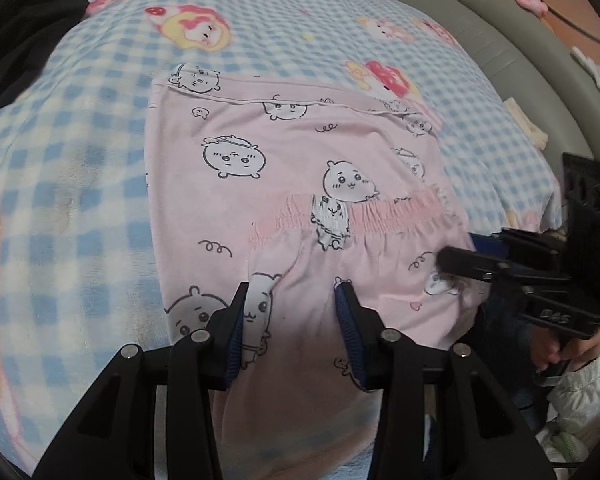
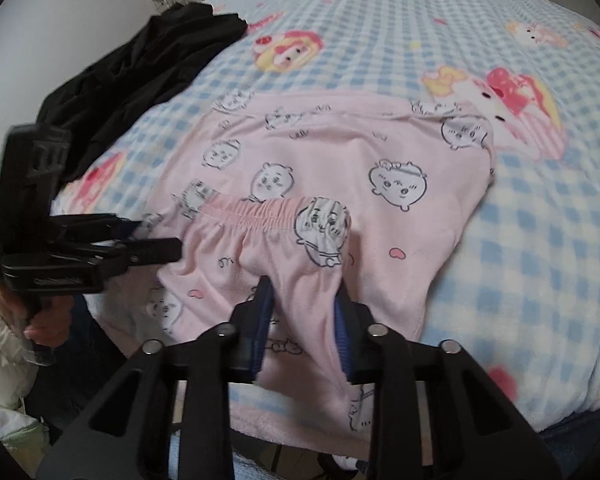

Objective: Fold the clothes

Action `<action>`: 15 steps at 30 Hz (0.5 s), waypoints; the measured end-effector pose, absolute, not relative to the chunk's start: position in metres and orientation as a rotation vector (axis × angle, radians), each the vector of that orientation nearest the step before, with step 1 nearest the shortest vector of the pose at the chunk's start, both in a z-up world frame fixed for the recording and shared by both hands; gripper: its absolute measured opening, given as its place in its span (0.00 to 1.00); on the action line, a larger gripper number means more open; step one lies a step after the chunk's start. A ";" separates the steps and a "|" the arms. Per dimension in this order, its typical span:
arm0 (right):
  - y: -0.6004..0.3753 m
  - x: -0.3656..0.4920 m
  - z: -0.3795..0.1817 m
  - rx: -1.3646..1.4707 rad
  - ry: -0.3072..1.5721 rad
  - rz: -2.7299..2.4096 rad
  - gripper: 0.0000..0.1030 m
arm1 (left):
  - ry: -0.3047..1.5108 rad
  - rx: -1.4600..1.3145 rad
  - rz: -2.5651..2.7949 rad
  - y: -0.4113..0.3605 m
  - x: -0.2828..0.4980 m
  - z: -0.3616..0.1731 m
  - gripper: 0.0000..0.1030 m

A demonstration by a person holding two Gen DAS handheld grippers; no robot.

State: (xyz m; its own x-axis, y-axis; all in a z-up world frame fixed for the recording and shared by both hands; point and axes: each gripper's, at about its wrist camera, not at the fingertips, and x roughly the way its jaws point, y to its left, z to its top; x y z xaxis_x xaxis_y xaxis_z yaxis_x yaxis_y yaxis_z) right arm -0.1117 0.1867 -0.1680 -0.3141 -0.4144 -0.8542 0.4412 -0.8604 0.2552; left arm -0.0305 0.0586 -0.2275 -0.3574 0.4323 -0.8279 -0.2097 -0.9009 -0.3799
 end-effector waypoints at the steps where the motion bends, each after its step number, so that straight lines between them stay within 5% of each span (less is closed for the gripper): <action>1: 0.186 -0.114 -0.172 1.423 0.028 -2.175 0.26 | -0.295 -1.484 2.291 0.059 -0.030 -0.226 0.22; 4: 0.188 -0.124 -0.188 1.480 -0.007 -2.134 0.35 | -0.284 -1.463 2.303 0.060 -0.028 -0.221 0.17; 9: 0.189 -0.122 -0.176 1.400 -0.020 -2.171 0.11 | -0.294 -1.431 2.337 0.056 -0.025 -0.208 0.10; 15: 0.187 -0.137 -0.130 1.241 0.028 -2.258 0.10 | -0.296 -1.292 2.401 0.054 -0.054 -0.166 0.10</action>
State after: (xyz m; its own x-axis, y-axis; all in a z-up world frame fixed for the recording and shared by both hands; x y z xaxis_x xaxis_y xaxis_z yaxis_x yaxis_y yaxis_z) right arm -0.1371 0.1872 -0.1301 -0.4167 -0.4599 -0.7842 0.4790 -0.8442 0.2406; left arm -0.0543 0.0539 -0.1664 -0.4953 0.4377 -0.7504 -0.2421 -0.8991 -0.3646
